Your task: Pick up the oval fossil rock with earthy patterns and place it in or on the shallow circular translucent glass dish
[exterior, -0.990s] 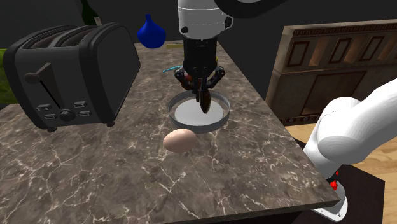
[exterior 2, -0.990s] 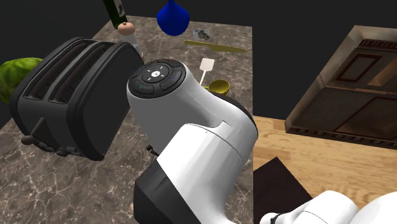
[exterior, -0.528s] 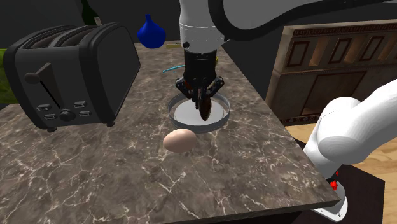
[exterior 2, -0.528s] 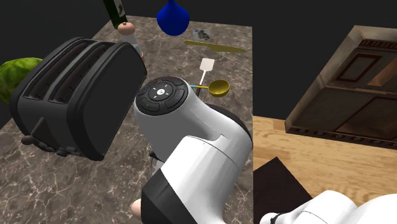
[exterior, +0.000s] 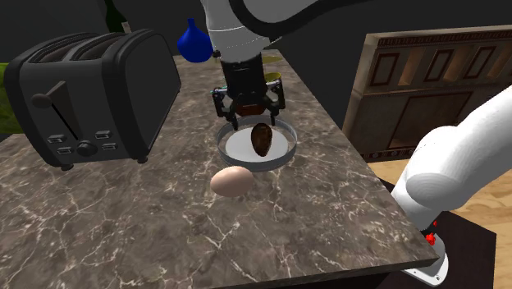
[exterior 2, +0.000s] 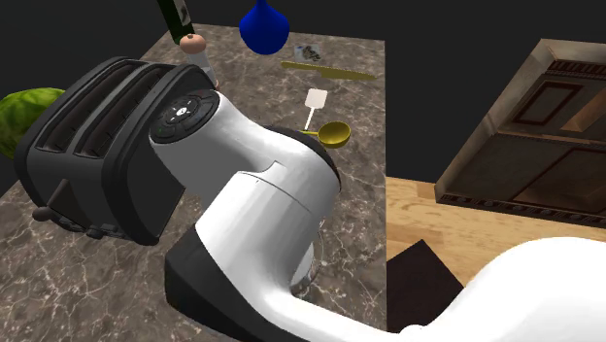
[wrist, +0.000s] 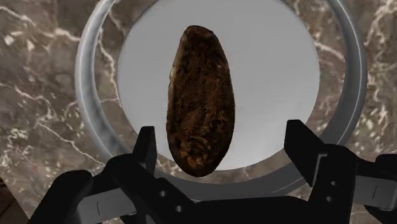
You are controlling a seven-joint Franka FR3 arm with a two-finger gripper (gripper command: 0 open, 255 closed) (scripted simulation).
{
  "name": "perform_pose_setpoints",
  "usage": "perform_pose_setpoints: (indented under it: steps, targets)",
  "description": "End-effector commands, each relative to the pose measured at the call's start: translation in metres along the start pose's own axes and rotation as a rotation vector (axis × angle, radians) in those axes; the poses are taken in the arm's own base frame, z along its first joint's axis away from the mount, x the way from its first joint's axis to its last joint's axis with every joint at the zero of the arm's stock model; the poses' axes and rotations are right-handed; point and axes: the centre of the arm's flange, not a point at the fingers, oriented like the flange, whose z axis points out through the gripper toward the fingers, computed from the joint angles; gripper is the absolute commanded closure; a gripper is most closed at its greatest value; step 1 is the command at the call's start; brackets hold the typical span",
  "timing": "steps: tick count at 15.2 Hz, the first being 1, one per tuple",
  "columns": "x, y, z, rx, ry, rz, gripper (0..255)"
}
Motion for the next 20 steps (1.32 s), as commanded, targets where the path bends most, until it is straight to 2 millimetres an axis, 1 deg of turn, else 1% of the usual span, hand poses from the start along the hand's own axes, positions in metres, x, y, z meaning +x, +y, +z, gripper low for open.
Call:
perform_pose_setpoints:
  steps: [1, 2, 10, 17, 18, 20]
  targets:
    - [0.024, -0.026, -0.007, -0.176, 0.028, 0.124, 0]
    - [0.034, -0.036, -0.009, -0.244, 0.039, 0.170, 0]
    - [0.034, -0.027, 0.030, -0.244, 0.039, 0.170, 0]
    - [0.034, -0.027, 0.030, -0.244, 0.039, 0.170, 0]
    - [0.034, -0.027, 0.030, -0.244, 0.039, 0.170, 255]
    - [0.034, -0.027, 0.030, -0.244, 0.039, 0.170, 255]
